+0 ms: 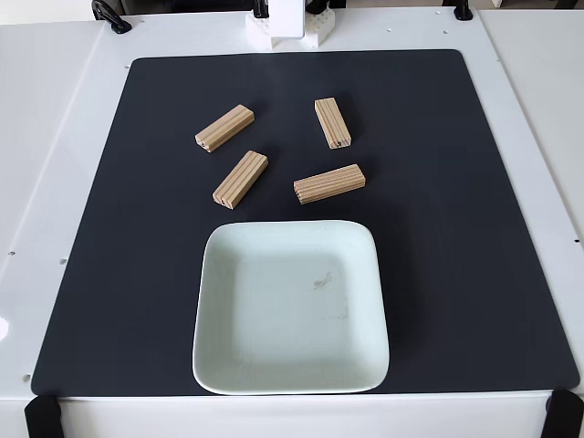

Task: Pick up the wooden block and place them on the plate.

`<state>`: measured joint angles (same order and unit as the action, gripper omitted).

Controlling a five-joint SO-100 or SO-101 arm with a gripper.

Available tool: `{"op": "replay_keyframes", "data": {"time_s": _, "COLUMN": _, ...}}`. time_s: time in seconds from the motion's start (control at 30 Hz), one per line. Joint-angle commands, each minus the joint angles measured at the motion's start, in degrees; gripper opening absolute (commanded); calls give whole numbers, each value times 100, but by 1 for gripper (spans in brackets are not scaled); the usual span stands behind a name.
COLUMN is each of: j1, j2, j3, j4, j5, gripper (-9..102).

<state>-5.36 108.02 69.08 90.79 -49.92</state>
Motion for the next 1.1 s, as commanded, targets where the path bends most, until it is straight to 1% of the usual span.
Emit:
{"op": "replay_keyframes", "data": {"time_s": 0.0, "j1": 229, "j2": -220, "j3": -255, "j4": 18, "j5": -677, "gripper": 0}}
{"op": "replay_keyframes", "data": {"time_s": 0.33, "j1": 598, "j2": -1178, "j3": -193, "j4": 9, "j5": -2347, "gripper": 0}}
{"op": "replay_keyframes", "data": {"time_s": 0.53, "j1": 721, "j2": -1661, "j3": -185, "j4": -26, "j5": -2522, "gripper": 1}}
{"op": "replay_keyframes", "data": {"time_s": 0.6, "j1": 721, "j2": -1688, "j3": -176, "j4": -35, "j5": -2443, "gripper": 7}}
{"op": "replay_keyframes", "data": {"time_s": 0.63, "j1": 721, "j2": -1688, "j3": -149, "j4": -18, "j5": -2435, "gripper": 12}}
{"op": "replay_keyframes", "data": {"time_s": 0.77, "j1": 791, "j2": -1696, "j3": 255, "j4": -53, "j5": -2593, "gripper": 44}}
{"op": "replay_keyframes", "data": {"time_s": 0.87, "j1": 870, "j2": -1775, "j3": 483, "j4": -53, "j5": -2944, "gripper": 62}}
{"op": "replay_keyframes", "data": {"time_s": 0.93, "j1": 888, "j2": -1811, "j3": 554, "j4": -62, "j5": -3006, "gripper": 67}}
{"op": "replay_keyframes", "data": {"time_s": 1.07, "j1": 888, "j2": -2206, "j3": 501, "j4": -396, "j5": -2751, "gripper": 68}}
